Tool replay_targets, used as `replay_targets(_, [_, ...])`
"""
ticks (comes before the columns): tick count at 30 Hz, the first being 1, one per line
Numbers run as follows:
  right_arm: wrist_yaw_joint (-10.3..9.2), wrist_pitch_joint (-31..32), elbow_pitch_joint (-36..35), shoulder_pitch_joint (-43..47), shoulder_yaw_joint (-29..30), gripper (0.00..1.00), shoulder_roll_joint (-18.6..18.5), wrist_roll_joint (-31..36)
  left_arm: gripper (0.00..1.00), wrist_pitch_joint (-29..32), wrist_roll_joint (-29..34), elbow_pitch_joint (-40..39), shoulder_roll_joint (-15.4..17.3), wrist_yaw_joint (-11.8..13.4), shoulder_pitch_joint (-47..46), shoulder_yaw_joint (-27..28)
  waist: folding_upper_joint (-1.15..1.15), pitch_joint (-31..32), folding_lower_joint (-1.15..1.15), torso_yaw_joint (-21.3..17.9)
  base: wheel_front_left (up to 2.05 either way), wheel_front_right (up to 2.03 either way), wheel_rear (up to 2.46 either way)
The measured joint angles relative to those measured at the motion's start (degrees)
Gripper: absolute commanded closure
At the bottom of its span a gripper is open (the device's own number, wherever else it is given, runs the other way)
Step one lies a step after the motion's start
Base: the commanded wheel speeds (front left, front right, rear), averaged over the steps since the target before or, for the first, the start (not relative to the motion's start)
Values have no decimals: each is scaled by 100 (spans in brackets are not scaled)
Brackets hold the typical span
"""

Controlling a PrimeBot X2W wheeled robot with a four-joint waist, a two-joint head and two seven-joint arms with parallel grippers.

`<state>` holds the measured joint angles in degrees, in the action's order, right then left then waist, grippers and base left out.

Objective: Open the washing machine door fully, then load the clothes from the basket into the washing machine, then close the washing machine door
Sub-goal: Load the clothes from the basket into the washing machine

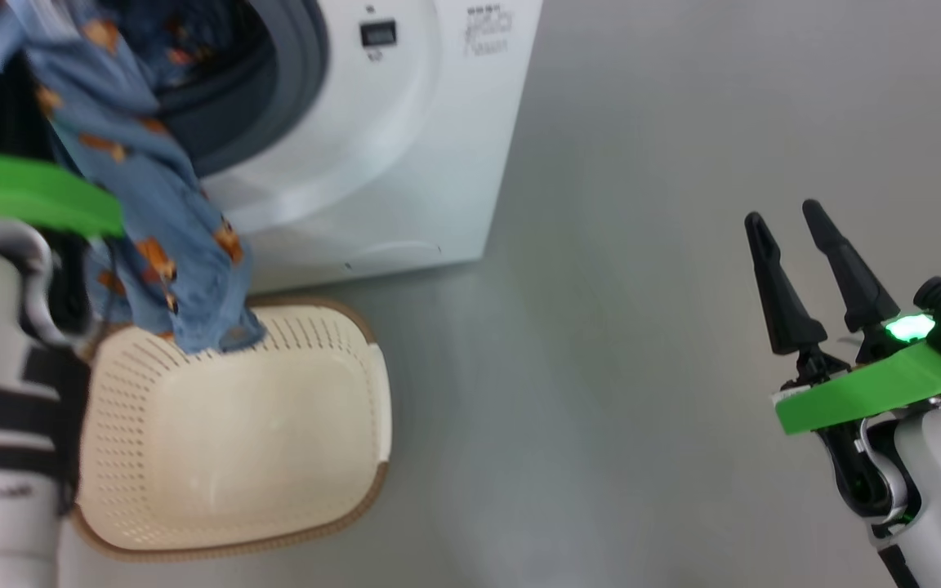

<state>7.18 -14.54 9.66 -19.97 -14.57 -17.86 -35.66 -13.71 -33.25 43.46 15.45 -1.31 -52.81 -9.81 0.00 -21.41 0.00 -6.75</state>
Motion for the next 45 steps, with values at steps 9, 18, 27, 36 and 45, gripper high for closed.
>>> replay_targets(9, [0, 0, -196, -254, 58, 0, 57, 34, 100, -51, 125, 1191, 244, -118, -1488, 94, 0, -948, 0, -281, 0, 0, 0])
replay_targets(18, [0, 0, -320, -437, 207, 0, 285, 42, 100, -93, 537, 1482, 735, -167, -2789, 8, 0, -1788, 0, -602, 0, 0, 0])
replay_targets(27, [0, 0, -363, -495, 330, 0, 401, 99, 100, -98, 778, 1152, 1062, -141, -3196, 247, 0, -2307, 0, -882, 0, 0, 0])
replay_targets(36, [0, 0, -290, -570, 292, 0, 467, 102, 0, 288, 771, 2287, 996, -158, -3195, 137, 0, -2278, 0, -914, 0, 0, 0])
replay_targets(45, [0, -1, -105, -682, 133, 0, 497, 115, 0, 220, 654, 2743, 876, -430, -2880, 98, 0, -1813, 0, -869, 0, 0, 0])
